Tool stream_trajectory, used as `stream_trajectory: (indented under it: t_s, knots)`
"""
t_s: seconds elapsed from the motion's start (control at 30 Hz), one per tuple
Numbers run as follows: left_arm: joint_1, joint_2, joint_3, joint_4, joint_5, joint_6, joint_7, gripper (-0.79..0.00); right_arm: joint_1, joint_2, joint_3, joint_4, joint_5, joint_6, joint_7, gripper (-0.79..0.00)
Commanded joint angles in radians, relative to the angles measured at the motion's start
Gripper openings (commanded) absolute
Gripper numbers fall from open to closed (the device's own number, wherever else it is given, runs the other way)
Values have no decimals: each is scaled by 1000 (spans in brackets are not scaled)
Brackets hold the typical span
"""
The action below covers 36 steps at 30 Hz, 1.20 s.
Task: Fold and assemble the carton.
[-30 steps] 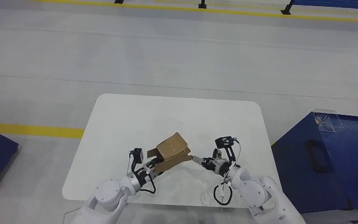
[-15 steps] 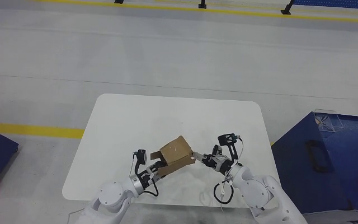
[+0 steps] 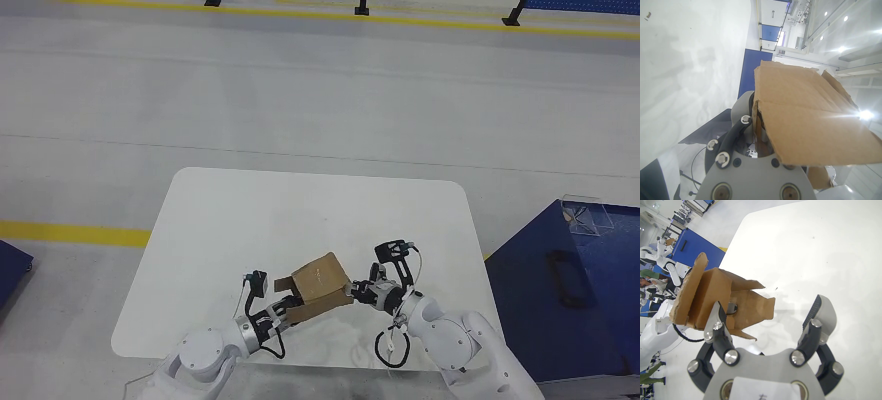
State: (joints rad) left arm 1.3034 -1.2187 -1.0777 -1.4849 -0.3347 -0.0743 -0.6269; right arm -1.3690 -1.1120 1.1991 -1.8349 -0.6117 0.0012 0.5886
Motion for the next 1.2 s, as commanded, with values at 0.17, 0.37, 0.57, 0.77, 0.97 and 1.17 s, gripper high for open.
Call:
stream_trajectory:
  t_s: [0.17,0.37,0.57,0.77,0.97,1.17]
  knots:
    - [4,1,-16,3,-27,1,2,-785,-12,1,30,3,33,-10,-13,0]
    - [1,1,-29,14,-47,1,-5,-785,-46,6,78,-4,53,-24,-25,0]
    - [9,0,-54,19,-96,-12,16,-785,-65,11,100,7,34,-8,2,0]
    - [10,-2,-63,29,-126,-4,31,-785,-23,1,28,41,-3,16,15,0]
    - [15,-2,-60,27,-117,1,25,-785,17,-11,-25,57,-16,38,6,0]
    - [23,0,-55,19,-82,-22,6,-785,49,-18,-39,78,-10,48,-7,0]
